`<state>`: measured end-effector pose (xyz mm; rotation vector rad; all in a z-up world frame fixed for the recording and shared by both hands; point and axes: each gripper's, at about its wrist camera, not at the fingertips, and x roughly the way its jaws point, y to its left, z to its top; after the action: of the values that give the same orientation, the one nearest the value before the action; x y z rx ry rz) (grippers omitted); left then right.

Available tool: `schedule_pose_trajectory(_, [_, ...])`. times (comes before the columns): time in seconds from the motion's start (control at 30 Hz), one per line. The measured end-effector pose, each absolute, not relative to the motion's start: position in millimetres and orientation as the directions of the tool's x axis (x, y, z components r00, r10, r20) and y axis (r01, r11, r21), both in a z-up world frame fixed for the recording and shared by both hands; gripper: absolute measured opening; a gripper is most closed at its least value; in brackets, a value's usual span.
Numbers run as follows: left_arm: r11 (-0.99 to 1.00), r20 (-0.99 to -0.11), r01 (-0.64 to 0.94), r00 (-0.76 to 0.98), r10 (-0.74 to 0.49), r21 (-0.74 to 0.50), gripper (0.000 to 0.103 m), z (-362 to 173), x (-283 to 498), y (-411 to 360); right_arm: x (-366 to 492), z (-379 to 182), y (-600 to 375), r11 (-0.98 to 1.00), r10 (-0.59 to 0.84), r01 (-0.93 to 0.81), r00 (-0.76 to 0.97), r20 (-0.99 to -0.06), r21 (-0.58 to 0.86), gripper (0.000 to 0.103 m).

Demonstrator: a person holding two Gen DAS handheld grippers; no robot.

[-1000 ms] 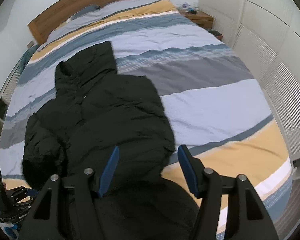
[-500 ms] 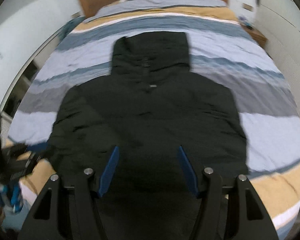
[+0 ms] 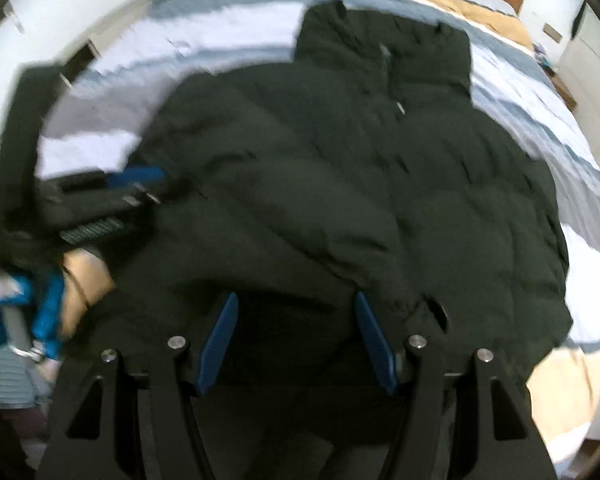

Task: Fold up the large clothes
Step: 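Smooth the folded coat with both tools pressing on its middle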

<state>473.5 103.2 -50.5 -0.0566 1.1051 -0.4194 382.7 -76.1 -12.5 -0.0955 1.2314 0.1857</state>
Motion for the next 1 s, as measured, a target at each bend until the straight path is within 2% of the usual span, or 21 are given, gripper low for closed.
schedule_pose_trajectory(0.1, [0.930,-0.861,0.298,0.392,-0.324,-0.214,0.039,-61.3,461.1,103.4,374.2,-29.0,-88.2,0.982,0.077,-0.186,0.315,-0.946,0.018,0.060])
schedule_pose_trajectory(0.27, [0.959,-0.874,0.249,0.425,-0.235,-0.137,0.041,-62.6,442.1,97.7,363.6,-48.0,-103.9,0.959,0.161,-0.276,0.336,-0.928,0.067,0.060])
schedule_pose_trajectory(0.43, [0.981,-0.896,0.171,0.416,-0.154,-0.089,0.042,-51.0,432.7,91.1,349.2,-40.4,-130.6,0.943,0.218,-0.312,0.316,-0.923,0.116,0.060])
schedule_pose_trajectory(0.63, [0.978,-0.871,0.170,0.455,-0.184,-0.119,0.044,-10.8,412.8,73.2,330.8,-7.1,-164.5,0.943,0.239,-0.301,0.326,-0.915,0.139,0.060])
schedule_pose_trajectory(0.77, [0.970,-0.869,0.184,0.439,-0.226,-0.159,0.047,-10.6,417.3,60.6,332.7,16.5,-163.9,0.941,0.263,-0.308,0.389,-0.883,0.144,0.060])
schedule_pose_trajectory(1.0, [0.972,-0.898,0.190,0.388,-0.206,-0.141,0.048,-37.2,417.1,51.7,358.5,-15.9,-146.5,0.948,0.218,-0.301,0.363,-0.906,0.107,0.060])
